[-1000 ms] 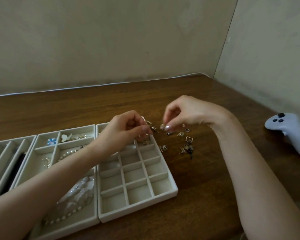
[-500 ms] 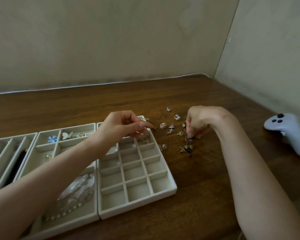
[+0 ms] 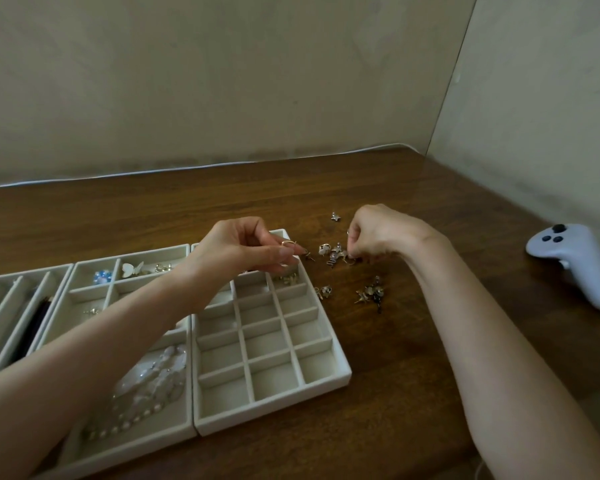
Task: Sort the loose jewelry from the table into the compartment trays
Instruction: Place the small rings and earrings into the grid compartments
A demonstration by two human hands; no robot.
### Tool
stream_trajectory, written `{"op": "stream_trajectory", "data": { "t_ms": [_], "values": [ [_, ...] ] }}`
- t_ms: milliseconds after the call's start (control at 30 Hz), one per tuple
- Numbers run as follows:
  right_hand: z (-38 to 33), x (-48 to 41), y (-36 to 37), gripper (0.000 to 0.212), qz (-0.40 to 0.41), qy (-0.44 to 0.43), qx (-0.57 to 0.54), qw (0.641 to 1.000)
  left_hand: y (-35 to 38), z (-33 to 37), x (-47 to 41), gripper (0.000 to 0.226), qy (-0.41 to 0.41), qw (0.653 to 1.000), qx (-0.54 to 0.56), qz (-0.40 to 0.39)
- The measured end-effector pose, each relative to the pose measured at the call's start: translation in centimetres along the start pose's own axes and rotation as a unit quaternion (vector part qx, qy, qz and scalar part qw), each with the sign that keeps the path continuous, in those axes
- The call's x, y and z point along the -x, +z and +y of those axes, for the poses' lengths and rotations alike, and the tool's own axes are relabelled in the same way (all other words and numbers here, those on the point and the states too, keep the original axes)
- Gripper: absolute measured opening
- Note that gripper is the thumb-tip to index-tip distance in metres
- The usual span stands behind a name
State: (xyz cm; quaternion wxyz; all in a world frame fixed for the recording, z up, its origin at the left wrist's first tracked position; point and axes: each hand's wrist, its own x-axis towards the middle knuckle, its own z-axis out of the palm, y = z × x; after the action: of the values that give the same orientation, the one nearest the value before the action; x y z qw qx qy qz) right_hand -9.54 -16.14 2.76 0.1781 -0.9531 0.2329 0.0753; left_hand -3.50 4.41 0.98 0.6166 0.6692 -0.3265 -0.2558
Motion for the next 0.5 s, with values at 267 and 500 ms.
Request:
{"op": "stream_trajectory", "data": {
  "t_ms": [267, 500],
  "values": [
    [0.1, -0.4, 0.1, 0.008, 0.002, -0.019, 0.017, 1.0, -1.5, 0.6, -0.2, 0.032, 0.056, 0.986, -0.139, 0.074],
    [0.1, 0.3, -0.5, 0.002, -0.007, -0.072, -0.119, 0.99, -2.5, 1.7, -0.3, 0.024, 0.103, 0.95, -0.285, 0.069]
  ]
}}
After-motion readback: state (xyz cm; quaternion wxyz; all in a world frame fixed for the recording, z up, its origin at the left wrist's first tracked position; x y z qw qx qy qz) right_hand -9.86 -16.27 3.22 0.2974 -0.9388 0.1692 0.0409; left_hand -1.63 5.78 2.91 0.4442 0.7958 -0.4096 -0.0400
